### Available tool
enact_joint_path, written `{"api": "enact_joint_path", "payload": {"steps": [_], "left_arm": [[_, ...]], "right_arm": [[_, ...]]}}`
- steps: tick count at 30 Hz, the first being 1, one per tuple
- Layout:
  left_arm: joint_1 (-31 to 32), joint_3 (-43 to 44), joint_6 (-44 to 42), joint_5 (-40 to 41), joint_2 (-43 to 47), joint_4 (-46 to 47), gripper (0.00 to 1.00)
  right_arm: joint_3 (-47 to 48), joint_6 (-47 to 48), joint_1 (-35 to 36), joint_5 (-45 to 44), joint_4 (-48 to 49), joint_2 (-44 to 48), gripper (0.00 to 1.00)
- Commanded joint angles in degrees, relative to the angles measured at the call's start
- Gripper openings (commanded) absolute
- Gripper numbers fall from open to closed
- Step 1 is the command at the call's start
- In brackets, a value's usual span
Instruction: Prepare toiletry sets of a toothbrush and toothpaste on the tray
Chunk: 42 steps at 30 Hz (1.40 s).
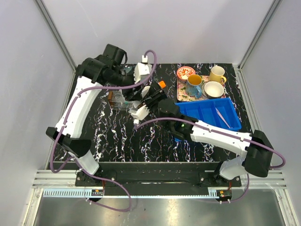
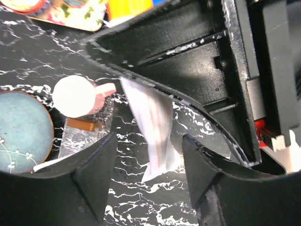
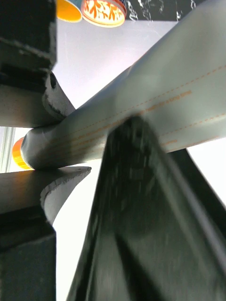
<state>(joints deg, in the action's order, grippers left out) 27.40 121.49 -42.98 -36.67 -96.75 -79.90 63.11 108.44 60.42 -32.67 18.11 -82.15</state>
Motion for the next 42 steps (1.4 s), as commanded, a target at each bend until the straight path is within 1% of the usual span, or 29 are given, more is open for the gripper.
{"api": "enact_joint_path", "payload": {"steps": [1, 2, 4, 5, 6, 8, 9, 10, 11, 12, 13, 14, 15, 16, 17, 18, 19, 20, 23, 24, 25, 26, 28, 31, 34, 37, 39, 40, 42], "left_arm": [[-3.6, 5.9, 1.3, -5.7, 2.1, -5.2, 0.65], [-5.1, 6.4, 1.8, -6.0, 2.4, -3.5, 0.69], [-6.9, 7.4, 3.8, -7.6, 3.0, -1.7, 0.72], [-8.8, 7.6, 4.7, -8.2, 3.3, 0.8, 0.74], [-9.7, 7.6, 6.3, -8.9, 3.7, 2.0, 0.75], [-12.9, 7.3, 8.5, -11.4, 4.5, 6.0, 0.76], [-14.0, 6.7, 10.8, -12.5, 5.0, 7.5, 0.77], [-15.1, 6.4, 12.0, -14.2, 5.1, 8.9, 0.78], [-16.7, 6.0, 13.1, -15.0, 5.6, 11.3, 0.78], [-17.4, 5.0, 14.8, -15.6, 6.0, 12.6, 0.78], [-18.2, 4.4, 15.4, -16.2, 6.3, 13.5, 0.78], [-18.6, 3.7, 15.9, -16.2, 7.0, 15.7, 0.78], [-18.8, 2.5, 17.4, -15.9, 7.3, 16.8, 0.78], [-19.5, 2.0, 18.3, -15.7, 7.6, 17.9, 0.78], [-19.9, 1.6, 19.1, -15.9, 7.9, 19.9, 0.78], [-20.2, 1.1, 20.6, -15.8, 8.1, 20.7, 0.78], [-21.0, 1.0, 21.6, -15.8, 7.9, 21.4, 0.78], [-21.3, 0.9, 22.7, -15.9, 7.8, 23.2, 0.78], [-22.4, -0.7, 27.2, -15.9, 7.9, 27.4, 0.77], [-22.6, -1.3, 29.6, -15.5, 8.0, 28.5, 0.77], [-22.6, -1.7, 30.6, -15.2, 8.1, 29.5, 0.77], [-22.5, -2.8, 31.6, -15.1, 8.2, 31.4, 0.76], [-22.6, -4.0, 34.3, -15.4, 8.8, 33.2, 0.76], [-22.6, -6.1, 37.0, -16.4, 9.4, 36.1, 0.75], [-22.6, -8.8, 38.7, -17.4, 10.0, 39.2, 0.75], [-22.6, -11.9, 39.6, -19.7, 11.5, 42.1, 0.75], [-22.5, -15.1, 40.6, -22.4, 13.2, 44.2, 0.75], [-22.5, -16.4, 40.9, -23.6, 13.8, 46.5, 0.75], [-22.4, -20.8, 42.1, -26.8, 16.1, 49.7, 0.75]], "right_arm": [[6.6, -10.4, 0.0, -2.8, -7.2, 0.8, 0.05], [8.2, -11.8, -0.1, -3.0, -8.7, 0.8, 0.04], [10.6, -17.9, -0.4, -3.1, -14.8, 0.4, 0.03], [13.7, -20.4, -0.6, -2.8, -17.6, 0.2, 0.02], [15.4, -25.2, -0.8, -2.7, -23.4, -0.1, 0.02], [20.2, -29.8, -1.5, -1.3, -28.2, -1.0, 0.02], [21.9, -34.9, -1.9, -0.7, -33.4, -1.3, 0.02], [24.0, -37.7, -2.1, 0.2, -36.4, -2.1, 0.02], [28.2, -40.5, -3.0, 2.4, -41.9, -2.7, 0.02], [30.5, -46.3, -3.6, 3.9, -44.8, -3.1, 0.01], [32.8, -49.3, -4.4, 5.7, -47.6, -4.2, 0.01], [37.8, -52.1, -6.3, 9.6, -53.1, -4.9, 0.01], [40.2, -57.6, -7.5, 11.6, -55.4, -5.6, 0.01], [42.5, -60.1, -8.6, 13.7, -57.6, -6.8, 0.01], [46.4, -62.2, -10.8, 17.9, -61.1, -7.2, 0.01], [48.0, -65.9, -11.9, 19.8, -62.6, -7.7, 0.01], [50.5, -67.6, -12.8, 23.7, -63.9, -8.4, 0.01], [51.6, -69.1, -13.7, 25.7, -66.0, -8.6, 0.01], [56.0, -75.9, -17.1, 34.6, -69.9, -9.4, 0.01], [56.8, -79.7, -19.0, 36.9, -70.5, -9.9, 0.01], [58.8, -81.4, -20.1, 41.9, -71.4, -10.2, 0.02], [59.7, -83.0, -20.9, 44.4, -73.0, -10.6, 0.02], [60.5, -87.2, -22.7, 50.8, -73.7, -11.0, 0.02], [59.2, -89.7, -23.9, 56.4, -73.7, -11.0, 0.02], [55.2, -90.7, -24.3, 59.5, -71.6, -9.9, 0.03], [49.2, -92.1, -24.7, 62.3, -65.9, -6.9, 0.08], [49.5, -94.6, -26.1, 64.6, -64.4, -7.3, 0.08], [49.9, -95.7, -26.8, 68.2, -64.2, -7.6, 0.08], [49.1, -98.9, -28.9, 71.1, -61.2, -7.8, 0.08]]}}
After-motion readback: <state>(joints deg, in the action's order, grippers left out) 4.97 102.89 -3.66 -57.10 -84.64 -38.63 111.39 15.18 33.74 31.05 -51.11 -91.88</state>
